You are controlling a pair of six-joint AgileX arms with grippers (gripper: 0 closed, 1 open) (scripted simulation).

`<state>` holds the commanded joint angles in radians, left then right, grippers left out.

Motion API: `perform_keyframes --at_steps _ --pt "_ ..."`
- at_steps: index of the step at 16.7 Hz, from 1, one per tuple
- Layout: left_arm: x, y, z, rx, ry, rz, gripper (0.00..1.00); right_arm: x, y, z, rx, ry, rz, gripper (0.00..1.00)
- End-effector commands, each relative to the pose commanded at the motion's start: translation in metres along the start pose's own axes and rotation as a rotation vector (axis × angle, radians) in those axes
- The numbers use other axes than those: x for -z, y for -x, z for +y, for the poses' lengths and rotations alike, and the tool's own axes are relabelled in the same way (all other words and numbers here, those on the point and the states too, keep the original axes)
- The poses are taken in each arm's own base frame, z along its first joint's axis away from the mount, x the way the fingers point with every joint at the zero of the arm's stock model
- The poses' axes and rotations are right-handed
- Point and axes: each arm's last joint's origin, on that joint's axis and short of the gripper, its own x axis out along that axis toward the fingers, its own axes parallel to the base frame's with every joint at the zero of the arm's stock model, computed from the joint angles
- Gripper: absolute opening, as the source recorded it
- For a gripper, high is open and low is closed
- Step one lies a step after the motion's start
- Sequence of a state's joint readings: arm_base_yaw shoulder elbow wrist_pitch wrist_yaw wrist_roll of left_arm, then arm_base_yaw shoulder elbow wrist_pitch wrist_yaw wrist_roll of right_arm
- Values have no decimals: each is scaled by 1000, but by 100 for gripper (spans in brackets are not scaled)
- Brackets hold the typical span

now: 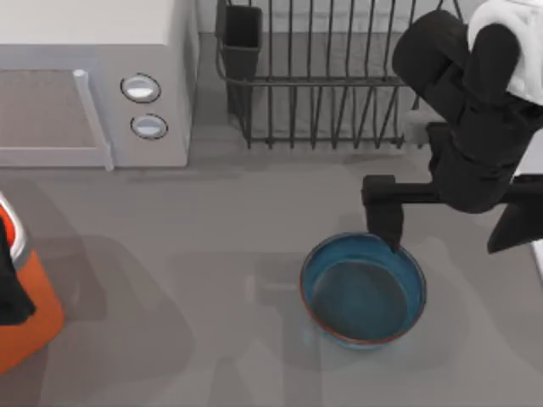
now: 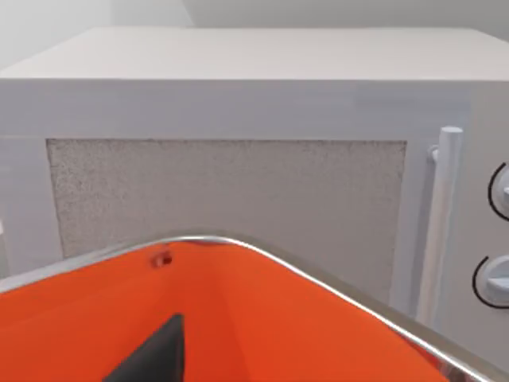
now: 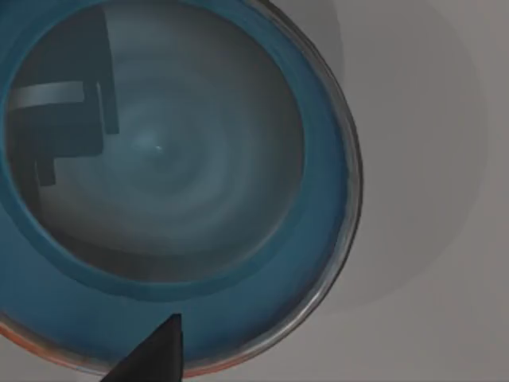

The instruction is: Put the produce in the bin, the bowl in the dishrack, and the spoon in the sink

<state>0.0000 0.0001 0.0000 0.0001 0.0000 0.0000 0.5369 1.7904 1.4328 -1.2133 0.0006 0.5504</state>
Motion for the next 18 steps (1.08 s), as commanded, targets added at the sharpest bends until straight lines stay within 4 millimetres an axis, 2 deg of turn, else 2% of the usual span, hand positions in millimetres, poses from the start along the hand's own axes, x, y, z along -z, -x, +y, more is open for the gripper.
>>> perform_keyframes --at_steps 3,5,11,13,18 --pt "0 0 0 0 0 0 100 0 -1 -2 -2 -3 -1 100" --pt "0 0 0 0 0 0 100 -1 -12 -1 2 -1 4 100" --pt "0 0 0 0 0 0 100 -3 -81 1 -6 0 -10 100" --pt "0 0 0 0 0 0 100 -1 -96 0 -2 0 -3 100" --pt "0 0 0 0 0 0 100 0 -100 0 0 0 0 100"
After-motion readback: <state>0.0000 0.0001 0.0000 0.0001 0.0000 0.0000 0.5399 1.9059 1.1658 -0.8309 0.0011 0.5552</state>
